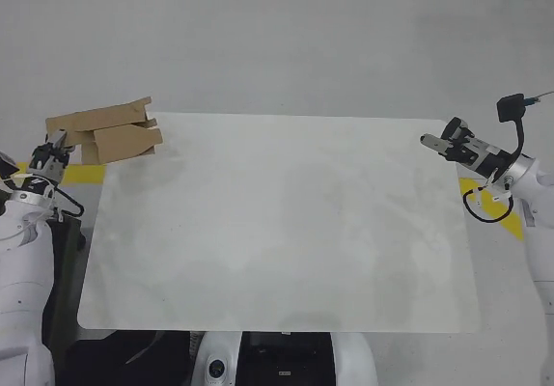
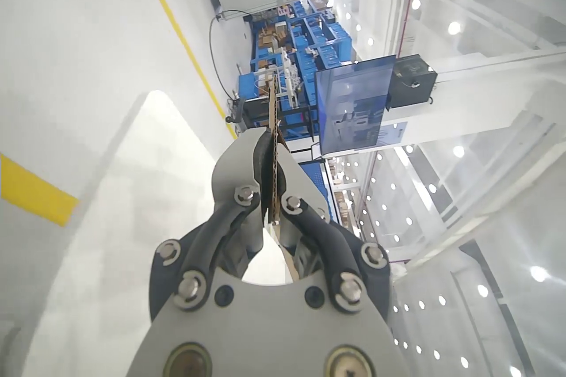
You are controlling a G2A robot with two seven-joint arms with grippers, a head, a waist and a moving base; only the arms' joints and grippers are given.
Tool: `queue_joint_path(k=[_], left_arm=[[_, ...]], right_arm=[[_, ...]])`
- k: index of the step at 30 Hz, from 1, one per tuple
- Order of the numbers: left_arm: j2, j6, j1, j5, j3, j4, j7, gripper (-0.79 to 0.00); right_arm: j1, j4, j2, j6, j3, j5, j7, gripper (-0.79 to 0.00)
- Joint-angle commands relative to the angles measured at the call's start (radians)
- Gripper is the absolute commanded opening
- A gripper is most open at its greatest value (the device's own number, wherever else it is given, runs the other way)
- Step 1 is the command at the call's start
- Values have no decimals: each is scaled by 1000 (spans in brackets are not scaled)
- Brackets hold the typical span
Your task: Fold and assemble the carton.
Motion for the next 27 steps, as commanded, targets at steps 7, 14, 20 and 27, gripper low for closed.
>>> queue_joint_path(k=[7,14,20,27], left_arm=[[-22,11,-73,-19,94,-73,-43,-785],[-50,7,-152,-41,207,-83,-92,-785],[-77,4,-196,-57,306,-87,-133,-785],[-105,16,-202,-82,405,-132,-179,-785]], right_arm=[[0,0,0,0,0,0,0,0],[0,0,0,0,0,0,0,0],[0,0,0,0,0,0,0,0],[0,0,0,0,0,0,0,0]])
